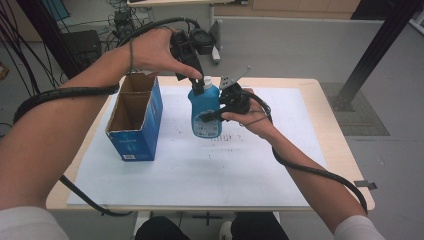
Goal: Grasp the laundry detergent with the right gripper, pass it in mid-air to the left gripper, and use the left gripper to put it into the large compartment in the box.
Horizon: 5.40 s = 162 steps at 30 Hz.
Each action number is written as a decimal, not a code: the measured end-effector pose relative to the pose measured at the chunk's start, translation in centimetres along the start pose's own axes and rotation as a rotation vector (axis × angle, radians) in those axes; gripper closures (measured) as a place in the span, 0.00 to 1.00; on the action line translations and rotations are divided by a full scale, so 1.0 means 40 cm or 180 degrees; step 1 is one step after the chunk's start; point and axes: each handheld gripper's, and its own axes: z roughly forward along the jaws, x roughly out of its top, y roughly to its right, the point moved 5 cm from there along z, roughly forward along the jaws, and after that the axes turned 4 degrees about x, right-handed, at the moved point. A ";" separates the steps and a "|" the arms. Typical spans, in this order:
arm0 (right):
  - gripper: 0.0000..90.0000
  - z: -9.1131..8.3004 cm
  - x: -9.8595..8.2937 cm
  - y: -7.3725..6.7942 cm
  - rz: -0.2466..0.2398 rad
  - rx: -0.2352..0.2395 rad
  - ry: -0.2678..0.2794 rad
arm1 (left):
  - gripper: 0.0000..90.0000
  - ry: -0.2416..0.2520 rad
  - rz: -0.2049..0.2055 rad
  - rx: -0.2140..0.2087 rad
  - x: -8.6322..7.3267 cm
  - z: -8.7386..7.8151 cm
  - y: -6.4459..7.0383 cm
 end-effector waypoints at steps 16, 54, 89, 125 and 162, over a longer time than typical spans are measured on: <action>0.51 0.036 0.041 -0.037 -0.0194 0.0157 0.0056 | 0.05 -0.0099 0.0107 -0.0019 -0.017 0.019 -0.002; 0.50 0.049 0.069 -0.068 -0.0332 0.0357 0.0119 | 0.05 -0.0207 0.0261 -0.0294 -0.009 0.091 0.028; 0.50 0.046 0.102 -0.076 -0.0459 0.0342 0.0193 | 0.05 -0.0254 0.0304 -0.0268 -0.027 0.091 0.027; 0.50 0.034 0.097 -0.080 -0.0312 0.0355 0.0168 | 0.06 -0.0285 0.0319 -0.0307 -0.026 0.098 0.028; 0.50 0.036 0.099 -0.081 -0.0348 0.0352 0.0212 | 0.06 -0.0306 0.0332 -0.0303 -0.028 0.095 0.029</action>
